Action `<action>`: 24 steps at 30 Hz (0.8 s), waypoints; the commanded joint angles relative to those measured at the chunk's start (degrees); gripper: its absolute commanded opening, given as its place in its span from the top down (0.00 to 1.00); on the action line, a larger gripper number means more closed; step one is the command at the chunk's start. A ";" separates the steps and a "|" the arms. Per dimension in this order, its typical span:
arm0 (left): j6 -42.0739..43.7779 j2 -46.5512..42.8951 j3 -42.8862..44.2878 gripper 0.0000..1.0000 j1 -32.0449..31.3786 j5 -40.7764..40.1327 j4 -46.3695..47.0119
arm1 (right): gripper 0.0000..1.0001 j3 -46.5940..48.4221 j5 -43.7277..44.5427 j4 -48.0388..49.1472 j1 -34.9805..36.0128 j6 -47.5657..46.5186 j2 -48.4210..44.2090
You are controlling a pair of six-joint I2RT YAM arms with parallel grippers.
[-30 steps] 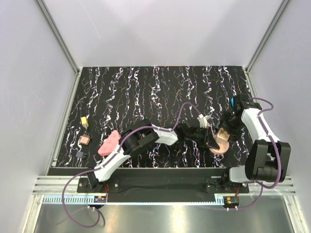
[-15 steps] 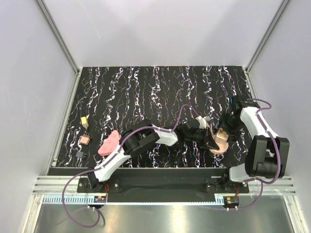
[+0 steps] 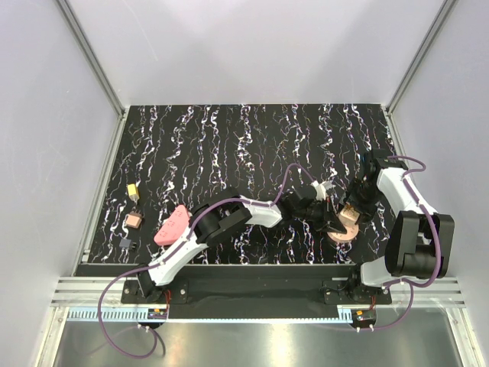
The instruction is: Pull the plug off the socket
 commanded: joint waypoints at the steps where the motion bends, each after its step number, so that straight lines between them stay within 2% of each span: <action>1: 1.89 1.92 -0.07 1.00 0.26 -3.60 -8.04 | 1.00 1.12 0.39 0.68 0.55 0.42 -1.52; 24: 2.95 2.53 2.84 1.00 0.35 -6.15 -16.13 | 1.00 1.04 -1.37 1.82 0.55 0.15 -6.61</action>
